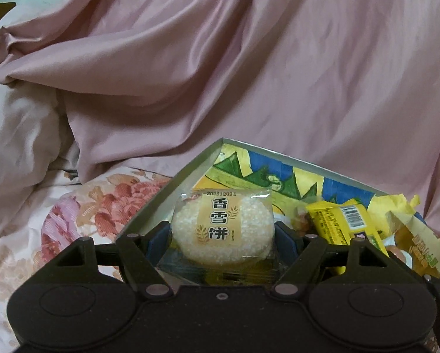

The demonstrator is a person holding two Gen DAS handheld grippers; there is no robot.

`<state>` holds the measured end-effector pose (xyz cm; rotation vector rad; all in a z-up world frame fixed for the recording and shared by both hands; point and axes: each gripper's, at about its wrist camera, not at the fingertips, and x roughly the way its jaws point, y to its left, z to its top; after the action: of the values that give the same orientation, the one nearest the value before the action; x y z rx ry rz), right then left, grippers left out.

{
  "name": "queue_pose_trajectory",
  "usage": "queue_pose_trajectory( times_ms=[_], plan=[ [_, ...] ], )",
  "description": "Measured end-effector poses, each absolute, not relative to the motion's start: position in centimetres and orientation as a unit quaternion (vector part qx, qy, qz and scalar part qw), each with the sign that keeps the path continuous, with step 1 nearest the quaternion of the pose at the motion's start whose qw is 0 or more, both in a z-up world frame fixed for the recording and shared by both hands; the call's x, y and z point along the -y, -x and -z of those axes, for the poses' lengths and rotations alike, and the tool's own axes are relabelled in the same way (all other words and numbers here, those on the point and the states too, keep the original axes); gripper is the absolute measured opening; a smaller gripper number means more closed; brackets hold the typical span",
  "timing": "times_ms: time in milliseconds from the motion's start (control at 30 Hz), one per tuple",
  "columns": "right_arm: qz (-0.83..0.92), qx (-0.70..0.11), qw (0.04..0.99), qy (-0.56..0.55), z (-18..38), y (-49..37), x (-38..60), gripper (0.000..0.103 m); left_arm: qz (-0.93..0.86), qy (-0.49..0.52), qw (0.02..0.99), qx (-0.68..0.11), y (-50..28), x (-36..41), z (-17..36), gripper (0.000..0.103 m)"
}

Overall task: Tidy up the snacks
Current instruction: 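Lift the rice cake and wafer bar and carry both over the gray tray, then lower both items into the tray and open both tools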

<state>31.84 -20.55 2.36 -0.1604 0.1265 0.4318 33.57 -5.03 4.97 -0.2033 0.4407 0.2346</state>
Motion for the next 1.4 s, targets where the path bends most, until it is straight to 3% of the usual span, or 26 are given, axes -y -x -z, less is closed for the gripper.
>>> queue_pose_trajectory(
  times_ms=[333, 633, 933, 1400],
  plan=[
    [-0.218, -0.073, 0.971, 0.064, -2.2, -32.2, 20.7, 0.054, -0.118, 0.094, 0.963, -0.225, -33.9, 5.1, -4.6, 0.078],
    [-0.213, -0.078, 0.973, 0.049, -2.4, -32.6, 20.9, 0.06, -0.114, 0.11, 0.962, -0.22, -33.6, 5.1, -5.0, 0.091],
    [-0.208, -0.078, 0.975, 0.032, -2.5, -32.6, 21.3, 0.078, -0.115, 0.117, 0.965, -0.206, -33.0, 5.3, -5.5, 0.102],
    [-0.204, -0.052, 0.978, 0.015, -3.9, -31.2, 22.0, 0.101, -0.147, 0.133, 0.964, -0.179, -30.9, 4.1, -7.0, 0.102]
  ],
)
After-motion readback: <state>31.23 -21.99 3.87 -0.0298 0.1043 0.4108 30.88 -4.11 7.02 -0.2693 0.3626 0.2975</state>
